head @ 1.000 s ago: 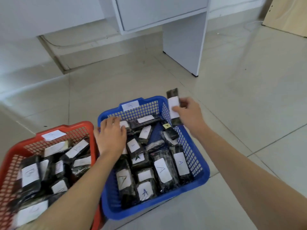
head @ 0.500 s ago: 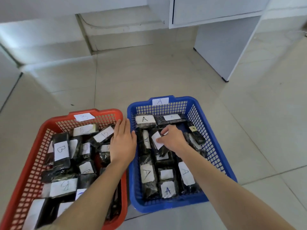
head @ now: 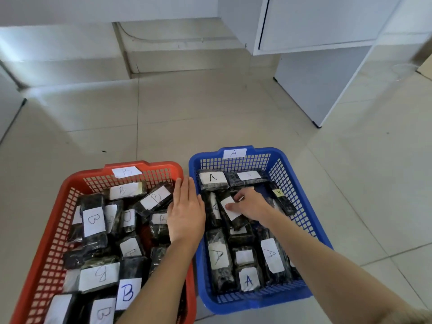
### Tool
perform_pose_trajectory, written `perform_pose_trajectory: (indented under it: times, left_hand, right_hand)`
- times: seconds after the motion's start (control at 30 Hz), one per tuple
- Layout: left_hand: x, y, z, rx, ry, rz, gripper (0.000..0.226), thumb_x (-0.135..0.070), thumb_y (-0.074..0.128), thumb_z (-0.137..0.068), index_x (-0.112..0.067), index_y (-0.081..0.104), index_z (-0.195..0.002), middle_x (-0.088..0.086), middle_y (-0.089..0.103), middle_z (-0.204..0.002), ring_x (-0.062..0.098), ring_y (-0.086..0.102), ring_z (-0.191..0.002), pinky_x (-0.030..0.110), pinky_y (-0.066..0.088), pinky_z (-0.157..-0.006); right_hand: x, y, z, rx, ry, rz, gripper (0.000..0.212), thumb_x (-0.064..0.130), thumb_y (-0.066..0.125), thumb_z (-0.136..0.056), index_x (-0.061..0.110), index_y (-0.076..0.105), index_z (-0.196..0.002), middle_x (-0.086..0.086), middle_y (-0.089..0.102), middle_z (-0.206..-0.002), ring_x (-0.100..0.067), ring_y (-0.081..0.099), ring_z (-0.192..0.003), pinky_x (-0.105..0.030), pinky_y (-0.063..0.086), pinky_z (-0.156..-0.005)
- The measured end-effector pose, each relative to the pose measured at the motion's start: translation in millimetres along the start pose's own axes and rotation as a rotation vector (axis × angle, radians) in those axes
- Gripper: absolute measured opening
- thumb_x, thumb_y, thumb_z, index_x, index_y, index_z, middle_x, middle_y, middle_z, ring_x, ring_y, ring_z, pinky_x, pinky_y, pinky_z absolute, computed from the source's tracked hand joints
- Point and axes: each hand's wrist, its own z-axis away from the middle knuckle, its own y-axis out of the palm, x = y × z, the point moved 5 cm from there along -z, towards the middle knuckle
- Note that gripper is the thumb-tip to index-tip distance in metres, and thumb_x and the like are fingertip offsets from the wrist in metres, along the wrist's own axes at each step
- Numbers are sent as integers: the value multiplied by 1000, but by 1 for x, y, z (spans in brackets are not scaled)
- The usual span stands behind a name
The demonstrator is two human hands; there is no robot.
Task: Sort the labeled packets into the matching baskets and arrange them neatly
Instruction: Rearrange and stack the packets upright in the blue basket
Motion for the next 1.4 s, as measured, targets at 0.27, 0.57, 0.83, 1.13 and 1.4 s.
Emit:
perform_pose_trajectory:
  times: [0.27, 0.57, 0.83, 1.13, 1.4]
  left_hand:
    - [0, 2, 1, 2, -23, -48, 51, -27, 28, -102, -12, 18, -149, 0, 17, -157, 12, 6, -146, 34, 26, -112]
    - [-43, 18, -32, 17, 295, -511, 42, -29, 39, -92, -12, 57, -125, 6, 47, -141, 22, 39, -134, 55, 29, -103]
    - [-50, 27, -59, 151, 281, -404, 25, -43, 41, -95, -25, 44, -111, -9, 47, -126, 14, 38, -122, 46, 21, -103]
    - [-37, 19, -57, 72, 354, -243, 15, -30, 48, -94, -29, 48, -109, -14, 48, -126, 10, 40, -123, 35, 15, -103]
    - [-30, 11, -53, -6, 426, -21, 17, -14, 67, -85, -13, 66, -102, 0, 64, -112, 22, 58, -108, 36, 35, -97]
  right_hand:
    - [-6, 6, -19, -36, -84, 85, 41, 51, 55, -89, 10, 52, -91, -4, 56, -84, -20, 53, -79, -30, 41, -68]
    - [-35, -53, -19, -378, -370, 93, 17, 24, 53, -95, 9, 60, -101, -4, 58, -98, -19, 57, -87, -25, 41, -71]
    - [-22, -59, -69, -75, -569, 420, 51, 15, 54, -93, 13, 37, -142, -5, 35, -148, -22, 29, -136, -32, 25, -110]
    - [-4, -57, -99, 117, -447, 632, 56, 36, 81, -70, 7, 61, -113, -8, 55, -111, -27, 53, -104, -35, 47, -86]
    - [-13, -90, -75, -36, -469, 327, 61, 38, 80, -70, 10, 54, -117, -1, 45, -104, -18, 46, -93, -26, 37, -74]
